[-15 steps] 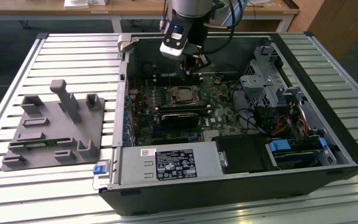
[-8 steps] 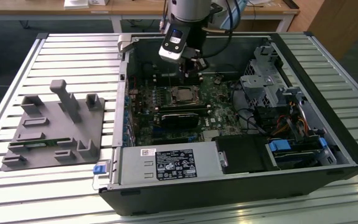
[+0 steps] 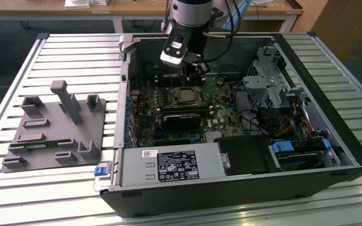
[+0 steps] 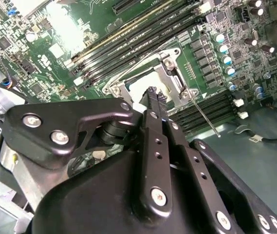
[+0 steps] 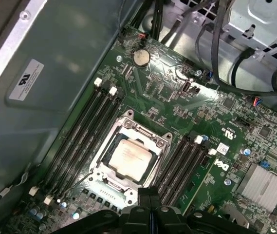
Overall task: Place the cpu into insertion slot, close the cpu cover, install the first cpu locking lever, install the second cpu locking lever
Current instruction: 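Close the cpu cover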
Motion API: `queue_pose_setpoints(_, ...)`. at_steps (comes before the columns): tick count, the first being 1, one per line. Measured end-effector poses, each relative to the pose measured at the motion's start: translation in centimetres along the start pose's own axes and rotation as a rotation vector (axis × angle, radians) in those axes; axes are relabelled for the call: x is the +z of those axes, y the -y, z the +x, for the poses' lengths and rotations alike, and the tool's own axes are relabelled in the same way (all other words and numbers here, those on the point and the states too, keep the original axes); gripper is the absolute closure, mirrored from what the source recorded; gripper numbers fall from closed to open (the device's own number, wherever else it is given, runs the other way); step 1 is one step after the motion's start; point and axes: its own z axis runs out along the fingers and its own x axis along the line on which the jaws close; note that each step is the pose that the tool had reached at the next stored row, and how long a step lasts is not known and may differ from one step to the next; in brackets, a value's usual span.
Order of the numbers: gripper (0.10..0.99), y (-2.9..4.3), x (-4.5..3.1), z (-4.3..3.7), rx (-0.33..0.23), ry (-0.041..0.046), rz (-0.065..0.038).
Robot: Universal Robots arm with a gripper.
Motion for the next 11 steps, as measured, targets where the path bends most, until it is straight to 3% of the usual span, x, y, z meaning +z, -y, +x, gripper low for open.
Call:
queue_pose_setpoints(3, 0.98, -0.06, 0.2, 0.18, 0.0, -0.0037, -0.002)
queue_pose_setpoints(11, 0.98, 0.01, 1.27, 0.38, 0.0, -0.0038, -0.002)
